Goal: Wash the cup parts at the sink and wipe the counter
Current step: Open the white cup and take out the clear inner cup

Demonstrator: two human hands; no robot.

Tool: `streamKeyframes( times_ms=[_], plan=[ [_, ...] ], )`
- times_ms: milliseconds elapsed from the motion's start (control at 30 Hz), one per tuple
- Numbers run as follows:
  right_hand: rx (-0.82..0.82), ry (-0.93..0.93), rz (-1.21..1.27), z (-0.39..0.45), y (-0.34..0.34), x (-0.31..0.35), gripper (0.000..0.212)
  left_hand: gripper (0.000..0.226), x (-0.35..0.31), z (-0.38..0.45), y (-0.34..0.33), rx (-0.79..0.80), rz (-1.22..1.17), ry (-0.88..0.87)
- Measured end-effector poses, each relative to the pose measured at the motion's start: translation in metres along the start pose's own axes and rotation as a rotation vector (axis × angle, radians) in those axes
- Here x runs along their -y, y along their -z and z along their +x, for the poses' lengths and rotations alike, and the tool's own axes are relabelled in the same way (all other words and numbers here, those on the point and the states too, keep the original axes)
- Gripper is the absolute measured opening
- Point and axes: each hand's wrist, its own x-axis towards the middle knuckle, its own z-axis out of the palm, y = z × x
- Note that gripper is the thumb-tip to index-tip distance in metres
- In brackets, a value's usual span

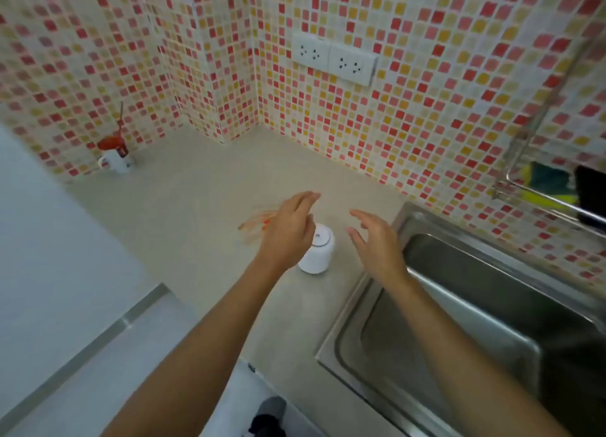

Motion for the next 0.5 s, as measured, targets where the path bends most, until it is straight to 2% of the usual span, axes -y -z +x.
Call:
streamKeyframes(
  times_ms=[167, 367, 500],
  plan=[
    [0.113, -0.060, 0.189, -0.007, -0.043, 0.012, 0.058, 0.069, 0.043, -0.033, -0.026, 0.085, -0.203, 0.216],
    [0.060, -0.155, 0.252, -0.013, -0.074, 0.012, 0.072, 0.066, 0.072, -0.060, -0.076, 0.207, -0.438, 0.333],
    [0.023, -0.191, 0.270, -0.015, -0.078, 0.017, 0.073, 0.073, 0.081, -0.060, -0.103, 0.174, -0.451, 0.374]
  ],
)
